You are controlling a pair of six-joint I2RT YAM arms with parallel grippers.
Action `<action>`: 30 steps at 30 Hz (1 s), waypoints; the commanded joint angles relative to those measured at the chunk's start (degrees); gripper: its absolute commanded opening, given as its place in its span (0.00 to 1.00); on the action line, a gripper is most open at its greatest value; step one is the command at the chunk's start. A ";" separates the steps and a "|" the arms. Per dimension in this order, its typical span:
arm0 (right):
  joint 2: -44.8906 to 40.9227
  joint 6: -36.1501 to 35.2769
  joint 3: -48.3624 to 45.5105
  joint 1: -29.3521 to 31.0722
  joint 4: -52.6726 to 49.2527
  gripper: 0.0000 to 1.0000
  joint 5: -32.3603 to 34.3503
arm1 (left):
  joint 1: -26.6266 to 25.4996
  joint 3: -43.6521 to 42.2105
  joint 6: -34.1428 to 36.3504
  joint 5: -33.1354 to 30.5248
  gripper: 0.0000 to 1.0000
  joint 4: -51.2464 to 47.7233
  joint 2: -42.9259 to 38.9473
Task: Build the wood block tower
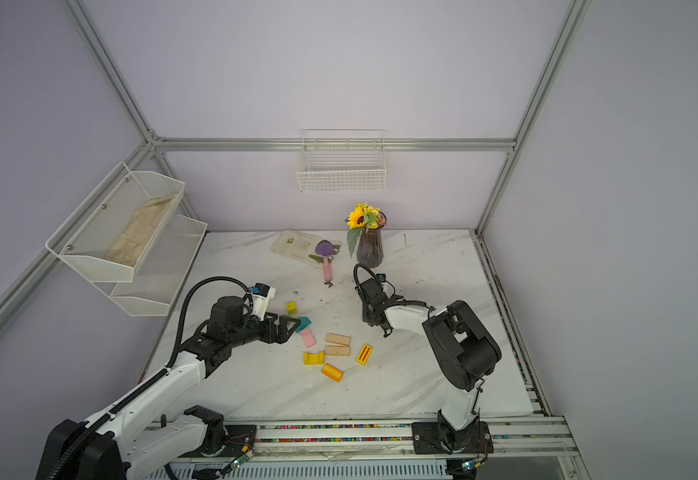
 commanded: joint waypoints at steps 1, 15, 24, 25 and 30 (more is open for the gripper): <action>-5.58 1.71 -2.45 0.89 -1.45 0.75 1.37 | -0.03 -1.86 0.13 0.40 1.00 1.10 -0.92; -27.02 13.18 -17.49 9.82 2.54 0.85 5.67 | -0.01 -2.06 -0.13 -0.47 1.00 0.90 -1.46; -27.63 22.19 -21.13 17.45 0.38 0.83 10.88 | -0.02 -2.72 -0.66 -0.61 1.00 0.73 -3.01; -27.09 23.06 -20.63 18.07 -1.08 0.83 11.22 | -0.08 -2.94 -0.82 -0.32 1.00 0.71 -3.25; -24.59 25.75 -19.52 22.05 -4.95 0.82 13.68 | -0.05 -3.14 -0.86 0.21 1.00 1.02 -3.65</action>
